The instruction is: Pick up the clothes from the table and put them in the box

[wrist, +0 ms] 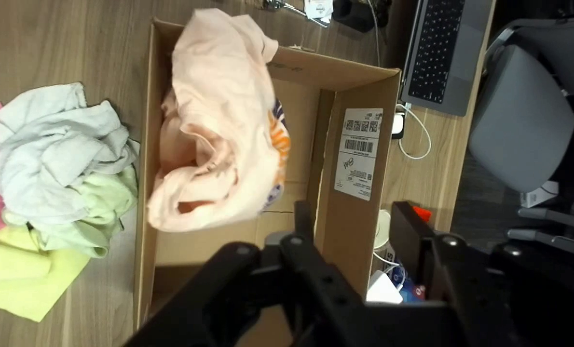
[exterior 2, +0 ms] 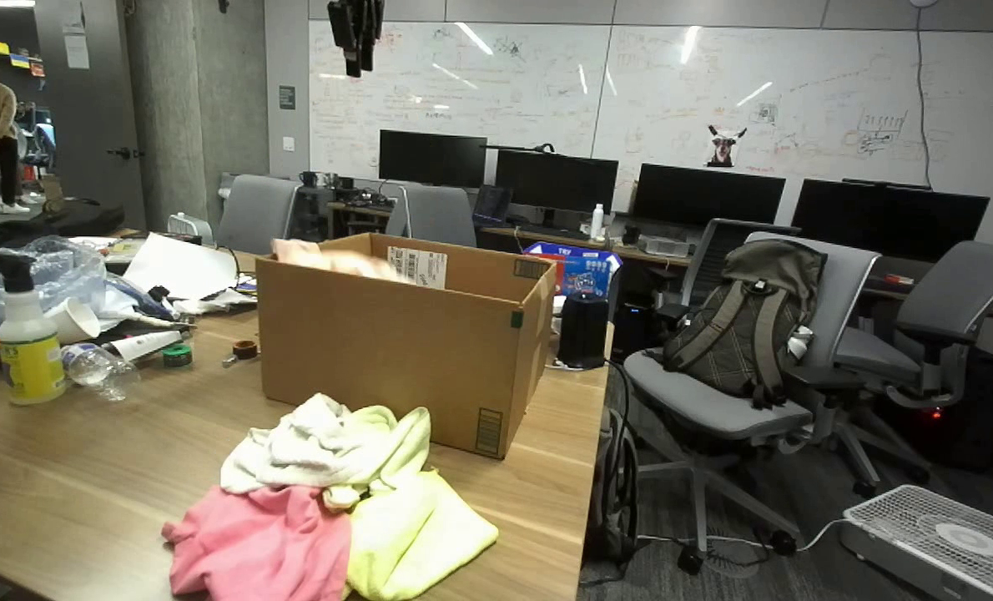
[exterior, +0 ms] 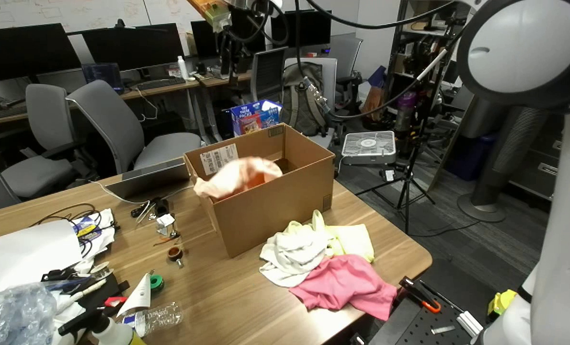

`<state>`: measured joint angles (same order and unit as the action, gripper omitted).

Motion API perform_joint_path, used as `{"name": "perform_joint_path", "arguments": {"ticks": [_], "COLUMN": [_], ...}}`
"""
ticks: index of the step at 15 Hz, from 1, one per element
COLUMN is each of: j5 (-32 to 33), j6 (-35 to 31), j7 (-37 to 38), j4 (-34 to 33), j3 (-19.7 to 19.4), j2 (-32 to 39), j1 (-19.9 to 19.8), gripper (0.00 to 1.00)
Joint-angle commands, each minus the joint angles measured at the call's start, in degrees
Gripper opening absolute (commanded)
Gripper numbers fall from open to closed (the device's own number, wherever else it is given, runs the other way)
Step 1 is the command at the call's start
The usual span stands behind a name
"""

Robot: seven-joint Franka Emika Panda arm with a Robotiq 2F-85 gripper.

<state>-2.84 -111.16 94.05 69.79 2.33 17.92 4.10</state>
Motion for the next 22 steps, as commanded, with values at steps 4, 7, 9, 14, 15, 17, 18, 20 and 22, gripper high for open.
{"name": "perform_joint_path", "arguments": {"ticks": [4, 7, 9, 14, 15, 17, 18, 20, 22], "j5": [-3.88, -4.69, -4.37, -2.92, -2.71, -2.62, -2.59, -2.25, -2.04], "j6": [4.07, 6.22, 7.73, 9.74, 9.89, 10.84, 11.35, 11.49, 11.41], "j7": [-7.77, -14.06, -18.39, -26.2, -27.44, -30.33, -31.83, -35.53, -38.89], "j4": [0.83, 8.76, 13.9, 25.52, 27.42, 31.12, 32.58, 35.73, 38.76], "j3": [1.4, 1.81, 1.94, 0.79, 0.73, 0.74, 0.74, 0.81, 1.06], "j2": [-1.06, -4.89, -7.3, -13.02, -13.97, -16.1, -16.76, -17.76, -18.16], "j1": [-0.98, -0.95, -0.93, 0.09, 0.04, -0.1, -0.16, -0.21, -0.05], "gripper": [0.99, 1.0, 1.0, 1.0, 1.0, 1.0, 1.0, 1.0, 1.0]}}
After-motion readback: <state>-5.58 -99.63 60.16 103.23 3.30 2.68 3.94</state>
